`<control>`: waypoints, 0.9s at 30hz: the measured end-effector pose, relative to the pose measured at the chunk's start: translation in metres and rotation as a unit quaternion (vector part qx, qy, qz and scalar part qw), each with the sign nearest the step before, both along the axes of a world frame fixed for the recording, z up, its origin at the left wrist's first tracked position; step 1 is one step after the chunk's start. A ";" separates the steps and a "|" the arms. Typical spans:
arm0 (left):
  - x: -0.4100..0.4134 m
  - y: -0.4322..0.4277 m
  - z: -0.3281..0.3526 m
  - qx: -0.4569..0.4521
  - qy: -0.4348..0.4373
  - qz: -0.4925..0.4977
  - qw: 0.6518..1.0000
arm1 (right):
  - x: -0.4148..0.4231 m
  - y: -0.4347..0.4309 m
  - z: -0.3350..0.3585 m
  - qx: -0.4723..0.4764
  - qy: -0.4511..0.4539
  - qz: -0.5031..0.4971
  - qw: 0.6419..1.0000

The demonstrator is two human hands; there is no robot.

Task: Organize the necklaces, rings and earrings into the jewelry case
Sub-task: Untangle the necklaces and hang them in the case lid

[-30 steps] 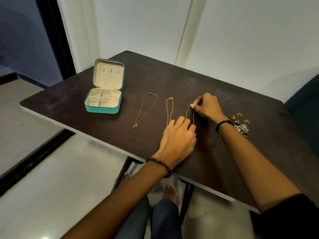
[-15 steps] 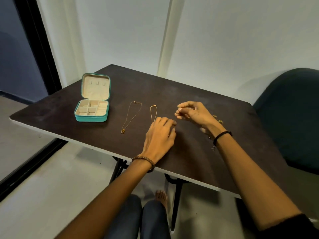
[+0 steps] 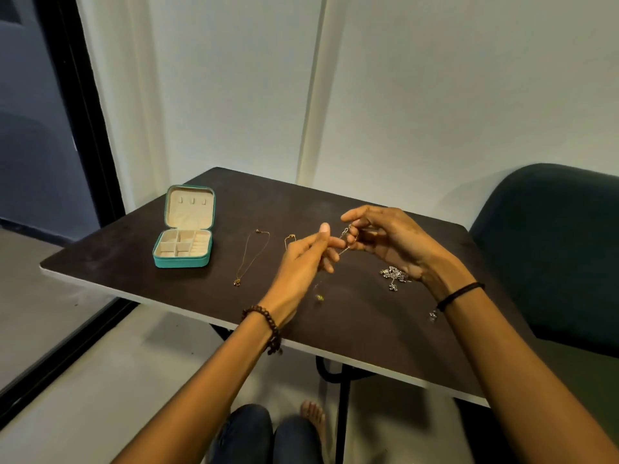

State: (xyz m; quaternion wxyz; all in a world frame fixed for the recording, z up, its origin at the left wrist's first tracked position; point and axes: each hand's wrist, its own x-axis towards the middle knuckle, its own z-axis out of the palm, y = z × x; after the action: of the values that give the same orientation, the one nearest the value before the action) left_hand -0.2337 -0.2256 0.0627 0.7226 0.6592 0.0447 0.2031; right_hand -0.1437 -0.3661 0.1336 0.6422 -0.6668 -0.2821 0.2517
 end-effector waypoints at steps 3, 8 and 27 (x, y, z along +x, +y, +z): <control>-0.008 0.004 0.008 0.040 -0.027 -0.014 0.999 | -0.007 -0.005 0.007 0.000 -0.007 0.007 1.000; -0.016 0.006 0.015 0.039 -0.043 0.000 0.998 | -0.017 -0.009 0.012 -0.017 -0.015 0.012 1.000; -0.020 0.000 -0.016 -0.092 0.026 -0.023 0.995 | -0.011 -0.011 0.022 -0.021 -0.077 -0.074 0.994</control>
State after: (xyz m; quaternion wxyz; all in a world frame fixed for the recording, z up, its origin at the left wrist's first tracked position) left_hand -0.2542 -0.2258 0.0465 0.7832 0.5960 0.0666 0.1640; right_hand -0.1552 -0.3768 0.1554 0.6215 -0.7163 -0.2753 0.1575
